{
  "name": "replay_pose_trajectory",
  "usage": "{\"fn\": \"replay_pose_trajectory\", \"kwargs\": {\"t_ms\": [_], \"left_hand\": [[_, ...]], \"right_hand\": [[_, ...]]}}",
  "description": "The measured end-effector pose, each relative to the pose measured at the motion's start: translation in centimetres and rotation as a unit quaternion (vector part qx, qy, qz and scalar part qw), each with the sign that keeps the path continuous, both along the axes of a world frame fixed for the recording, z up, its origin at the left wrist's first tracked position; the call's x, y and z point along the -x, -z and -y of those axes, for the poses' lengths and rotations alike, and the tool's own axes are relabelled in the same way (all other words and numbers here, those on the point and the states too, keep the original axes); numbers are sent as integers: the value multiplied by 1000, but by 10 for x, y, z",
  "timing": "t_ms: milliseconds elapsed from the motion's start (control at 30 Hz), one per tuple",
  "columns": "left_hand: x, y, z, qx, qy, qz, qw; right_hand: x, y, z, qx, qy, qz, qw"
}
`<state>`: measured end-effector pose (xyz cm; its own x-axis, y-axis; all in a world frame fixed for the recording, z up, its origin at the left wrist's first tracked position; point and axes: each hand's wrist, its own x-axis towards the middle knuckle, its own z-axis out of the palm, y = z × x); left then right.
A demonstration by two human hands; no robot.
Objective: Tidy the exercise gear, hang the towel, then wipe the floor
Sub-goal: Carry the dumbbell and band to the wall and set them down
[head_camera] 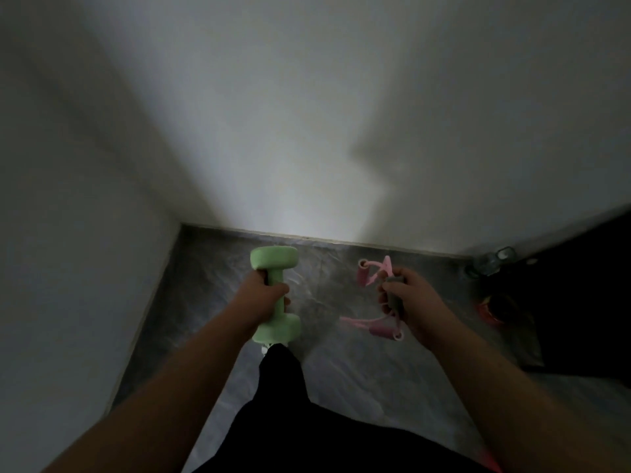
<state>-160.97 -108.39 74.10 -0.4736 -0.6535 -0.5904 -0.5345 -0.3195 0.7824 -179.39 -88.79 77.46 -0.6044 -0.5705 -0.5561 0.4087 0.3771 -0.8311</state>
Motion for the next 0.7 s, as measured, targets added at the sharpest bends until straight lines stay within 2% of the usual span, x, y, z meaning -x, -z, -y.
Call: {"fn": "replay_pose_trajectory", "kwargs": {"t_ms": [200,367,467,567,700], "left_hand": [[76,63,123,-15,69,88,994],[125,145,171,13,140,142,980],[145,220,183,13,179,161,970],[164,322,187,19,210,175,962],[192,468,195,30,235,185,954]], "right_hand": [[58,80,112,-40,87,48,994],[105,168,163,-54,91,71,992],[132,246,175,-61,74,84,992],[156,352,181,-83,19,69,994],[182,501,190,-127,-76,6,989]]}}
